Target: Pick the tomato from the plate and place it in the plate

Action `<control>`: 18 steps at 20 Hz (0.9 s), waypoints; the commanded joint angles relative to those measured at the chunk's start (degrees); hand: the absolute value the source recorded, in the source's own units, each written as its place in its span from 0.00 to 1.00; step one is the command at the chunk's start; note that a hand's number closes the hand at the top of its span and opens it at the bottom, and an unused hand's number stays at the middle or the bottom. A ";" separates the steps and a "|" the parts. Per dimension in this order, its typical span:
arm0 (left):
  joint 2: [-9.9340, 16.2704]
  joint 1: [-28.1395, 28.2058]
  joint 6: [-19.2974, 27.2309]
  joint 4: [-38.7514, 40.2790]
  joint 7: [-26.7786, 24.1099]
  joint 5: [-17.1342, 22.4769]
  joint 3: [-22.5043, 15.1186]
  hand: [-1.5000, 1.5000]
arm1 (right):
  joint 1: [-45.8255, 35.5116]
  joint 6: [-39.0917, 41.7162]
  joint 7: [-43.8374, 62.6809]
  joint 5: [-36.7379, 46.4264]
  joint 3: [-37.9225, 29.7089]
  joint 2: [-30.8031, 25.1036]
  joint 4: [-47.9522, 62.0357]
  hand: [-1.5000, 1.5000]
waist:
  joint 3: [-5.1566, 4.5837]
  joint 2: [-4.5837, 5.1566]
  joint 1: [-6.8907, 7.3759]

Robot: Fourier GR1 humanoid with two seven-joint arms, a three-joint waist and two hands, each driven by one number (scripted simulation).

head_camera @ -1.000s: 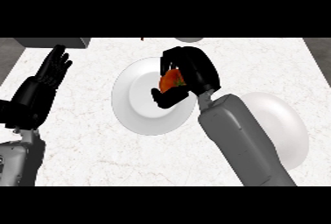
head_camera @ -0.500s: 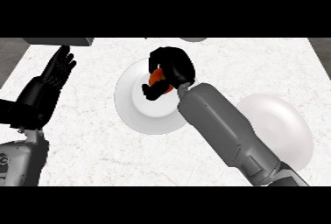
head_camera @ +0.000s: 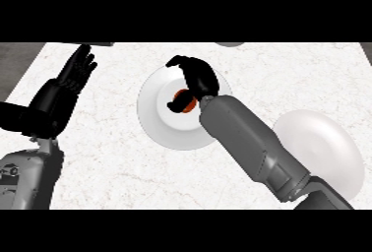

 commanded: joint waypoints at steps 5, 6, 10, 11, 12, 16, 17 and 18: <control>-1.05 -1.03 0.80 1.20 -0.59 -1.64 -1.24 0.50 | -0.03 -8.83 -8.76 -12.78 0.42 0.01 -0.18 0.00 | 0.04 0.21 0.74; -0.46 -2.71 0.44 2.37 -0.73 -0.22 0.45 0.50 | -0.35 -9.98 -10.73 -14.24 -2.28 0.01 -0.19 0.00 | 0.05 0.33 0.09; -0.03 0.13 0.43 -0.17 -0.38 -0.85 0.18 0.50 | -1.14 -9.16 -14.29 -21.75 -4.55 0.01 -0.62 0.00 | 0.04 -0.23 -0.63; -1.01 2.61 0.42 -1.16 -1.14 -0.74 -0.52 0.50 | -1.95 -9.83 -15.33 -22.90 -5.85 0.01 -0.51 0.00 | 0.03 -0.33 -0.66; 0.17 0.25 1.18 1.43 -1.09 -0.66 1.80 0.50 | -1.20 -8.34 -17.64 -24.26 -7.60 0.01 -0.19 0.00 | 0.03 -0.32 -1.99; 0.67 2.08 0.21 1.03 -1.85 -0.22 2.32 0.50 | 0.74 -7.16 -22.18 -26.40 -11.91 0.01 2.78 0.00 | 0.01 -0.81 -4.14; 0.89 3.03 1.00 -1.36 -0.19 -0.59 2.55 0.50 | 0.07 -6.96 -21.81 -26.61 -12.36 0.01 3.01 0.00 | 0.01 -1.04 -4.20; 0.19 3.77 0.95 -0.35 -1.83 -0.76 2.21 0.50 | -1.22 -5.77 -23.04 -27.41 -14.93 -1.73 3.68 0.00 | 0.01 -0.94 -4.30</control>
